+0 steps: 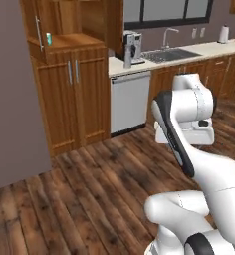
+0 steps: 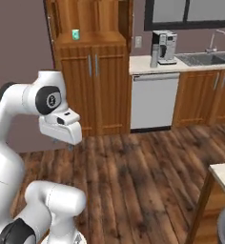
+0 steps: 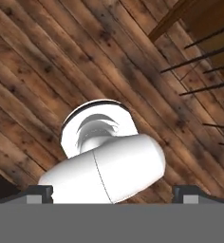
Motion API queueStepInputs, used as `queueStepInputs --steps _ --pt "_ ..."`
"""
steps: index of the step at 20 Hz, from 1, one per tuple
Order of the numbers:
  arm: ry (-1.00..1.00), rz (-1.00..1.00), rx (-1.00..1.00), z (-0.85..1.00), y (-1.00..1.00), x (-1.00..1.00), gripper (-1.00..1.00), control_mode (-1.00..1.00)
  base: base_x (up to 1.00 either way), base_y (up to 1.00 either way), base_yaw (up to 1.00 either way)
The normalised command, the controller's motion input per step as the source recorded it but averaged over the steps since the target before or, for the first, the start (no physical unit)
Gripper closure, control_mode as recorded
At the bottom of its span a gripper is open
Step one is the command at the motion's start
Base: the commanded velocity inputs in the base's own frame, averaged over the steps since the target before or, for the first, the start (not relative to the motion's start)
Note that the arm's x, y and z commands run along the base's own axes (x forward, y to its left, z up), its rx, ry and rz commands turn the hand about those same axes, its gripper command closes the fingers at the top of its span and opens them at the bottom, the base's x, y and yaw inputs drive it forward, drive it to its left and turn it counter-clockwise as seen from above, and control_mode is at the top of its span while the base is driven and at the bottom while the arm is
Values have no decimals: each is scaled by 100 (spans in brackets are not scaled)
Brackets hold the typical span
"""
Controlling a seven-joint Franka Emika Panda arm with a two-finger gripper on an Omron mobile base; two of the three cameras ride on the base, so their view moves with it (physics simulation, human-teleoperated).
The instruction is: There is a tray on the dining counter. Grab the cup, mug, and pitcher and place them on the tray. The pitcher may be placed next to the tray if it cannot fit the tray.
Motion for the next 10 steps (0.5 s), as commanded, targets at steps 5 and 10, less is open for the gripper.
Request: queueStepInputs --steps 5,10 --pt "0 0 0 0 0 0 -100 100 82 16 59" --pt "0 0 0 0 0 0 -100 100 100 -1 29"
